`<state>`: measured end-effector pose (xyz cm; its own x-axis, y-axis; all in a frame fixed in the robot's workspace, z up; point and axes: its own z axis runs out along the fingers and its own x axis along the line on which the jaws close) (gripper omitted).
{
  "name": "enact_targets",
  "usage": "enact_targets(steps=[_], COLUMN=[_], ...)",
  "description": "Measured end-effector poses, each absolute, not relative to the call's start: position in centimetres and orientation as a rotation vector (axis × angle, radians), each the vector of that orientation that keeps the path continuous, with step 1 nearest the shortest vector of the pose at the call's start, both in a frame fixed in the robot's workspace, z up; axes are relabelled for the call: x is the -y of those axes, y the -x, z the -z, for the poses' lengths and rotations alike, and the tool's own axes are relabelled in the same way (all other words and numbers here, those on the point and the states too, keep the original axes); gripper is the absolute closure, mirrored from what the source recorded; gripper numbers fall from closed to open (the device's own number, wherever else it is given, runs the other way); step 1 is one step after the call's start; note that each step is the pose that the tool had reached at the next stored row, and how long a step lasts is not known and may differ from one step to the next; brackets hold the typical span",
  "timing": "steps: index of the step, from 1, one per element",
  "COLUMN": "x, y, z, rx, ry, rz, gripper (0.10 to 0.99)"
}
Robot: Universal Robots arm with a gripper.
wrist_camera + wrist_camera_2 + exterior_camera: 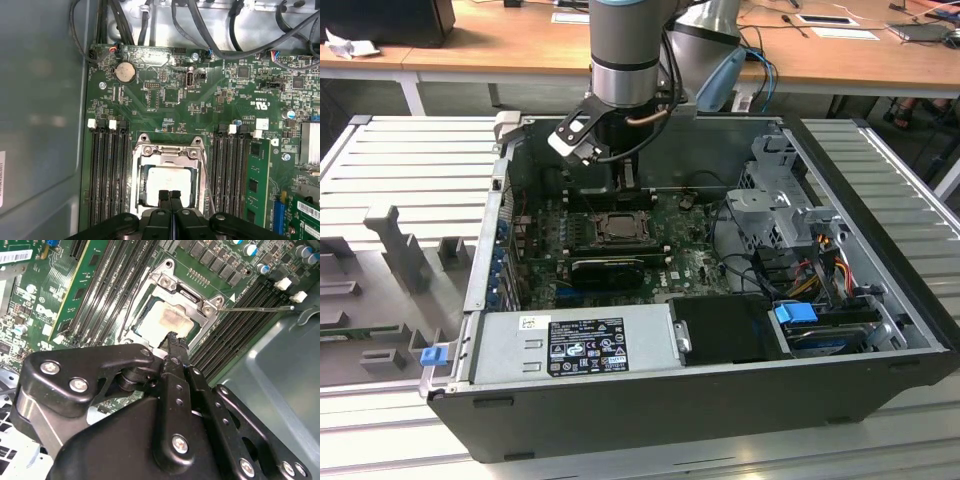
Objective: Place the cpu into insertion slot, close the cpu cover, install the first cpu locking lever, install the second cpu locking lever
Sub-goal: 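Install the first cpu locking lever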
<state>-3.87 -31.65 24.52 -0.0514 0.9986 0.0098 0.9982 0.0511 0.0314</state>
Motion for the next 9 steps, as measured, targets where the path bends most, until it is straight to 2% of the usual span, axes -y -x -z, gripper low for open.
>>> enact_targets(steps=[9], x=[31.65], y=[3.87], z=[-25.59], rx=[-2.268], ry=[-2.154], rz=[-0.044], gripper=[0.980])
